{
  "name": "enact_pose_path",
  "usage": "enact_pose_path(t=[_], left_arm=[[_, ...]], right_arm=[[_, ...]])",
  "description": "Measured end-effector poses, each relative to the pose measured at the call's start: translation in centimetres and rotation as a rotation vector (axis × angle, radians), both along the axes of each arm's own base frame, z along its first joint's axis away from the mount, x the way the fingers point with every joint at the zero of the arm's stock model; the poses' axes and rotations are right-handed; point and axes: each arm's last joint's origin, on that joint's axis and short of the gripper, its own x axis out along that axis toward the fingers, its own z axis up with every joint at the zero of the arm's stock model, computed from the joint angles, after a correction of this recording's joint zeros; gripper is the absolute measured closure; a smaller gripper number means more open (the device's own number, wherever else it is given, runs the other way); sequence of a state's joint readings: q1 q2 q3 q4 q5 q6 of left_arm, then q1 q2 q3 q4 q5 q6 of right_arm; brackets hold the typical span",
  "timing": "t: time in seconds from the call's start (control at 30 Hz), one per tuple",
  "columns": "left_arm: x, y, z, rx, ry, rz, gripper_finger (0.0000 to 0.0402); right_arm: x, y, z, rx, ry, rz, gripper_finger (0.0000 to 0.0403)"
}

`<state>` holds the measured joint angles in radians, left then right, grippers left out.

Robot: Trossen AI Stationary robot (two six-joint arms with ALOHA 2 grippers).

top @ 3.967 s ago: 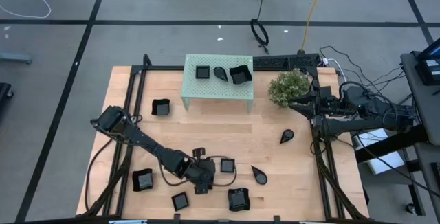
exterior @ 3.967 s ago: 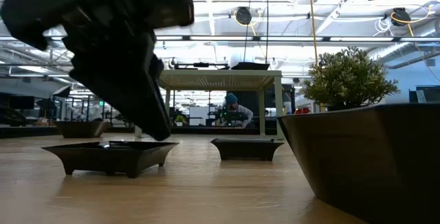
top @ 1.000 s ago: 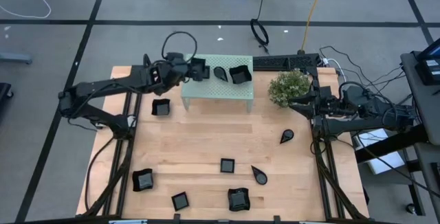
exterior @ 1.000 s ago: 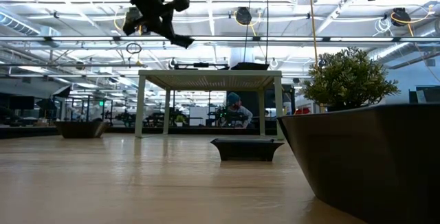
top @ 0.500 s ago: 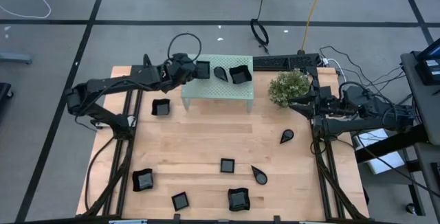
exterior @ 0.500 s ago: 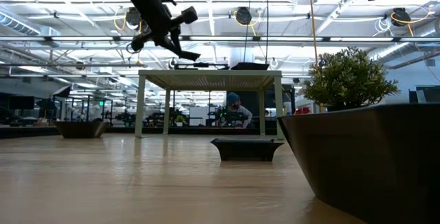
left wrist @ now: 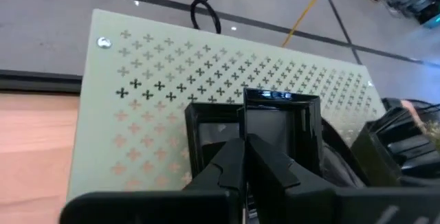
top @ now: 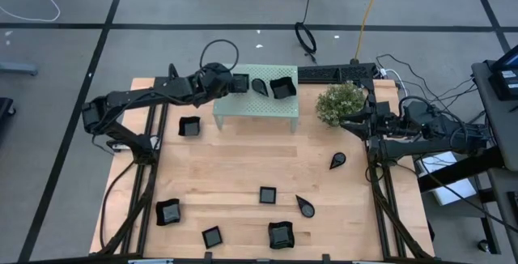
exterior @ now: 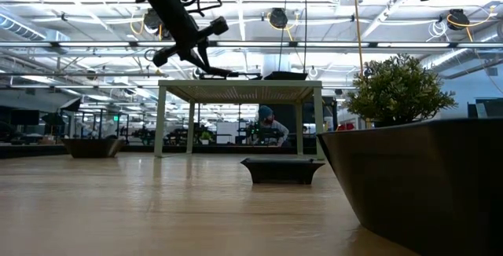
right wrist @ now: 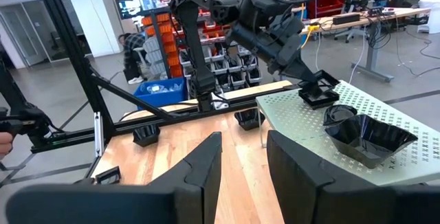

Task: Pick & Place Mini shaped plates
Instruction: Stack the black square plate on top of the other black square plate on the shelf

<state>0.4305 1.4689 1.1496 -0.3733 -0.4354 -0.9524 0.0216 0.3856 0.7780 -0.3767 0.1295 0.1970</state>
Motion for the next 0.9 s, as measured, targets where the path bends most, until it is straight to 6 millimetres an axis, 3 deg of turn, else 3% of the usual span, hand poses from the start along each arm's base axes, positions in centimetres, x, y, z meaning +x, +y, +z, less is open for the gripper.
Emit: enact_pose_path(t=[0.63,0.9], left_arm=[[-0.38,0.12,-0.31,-0.024,0.029,0.025,0.0388],[-0.36,0.13,-0.30,-0.024,0.025,0.025,0.0336]], right_arm=[[0.00,0.00,-0.01,0.000,0.001,0.000,0.0298],[0.00,0.00,-0.01,0.000,0.001,0.000,0.0298]])
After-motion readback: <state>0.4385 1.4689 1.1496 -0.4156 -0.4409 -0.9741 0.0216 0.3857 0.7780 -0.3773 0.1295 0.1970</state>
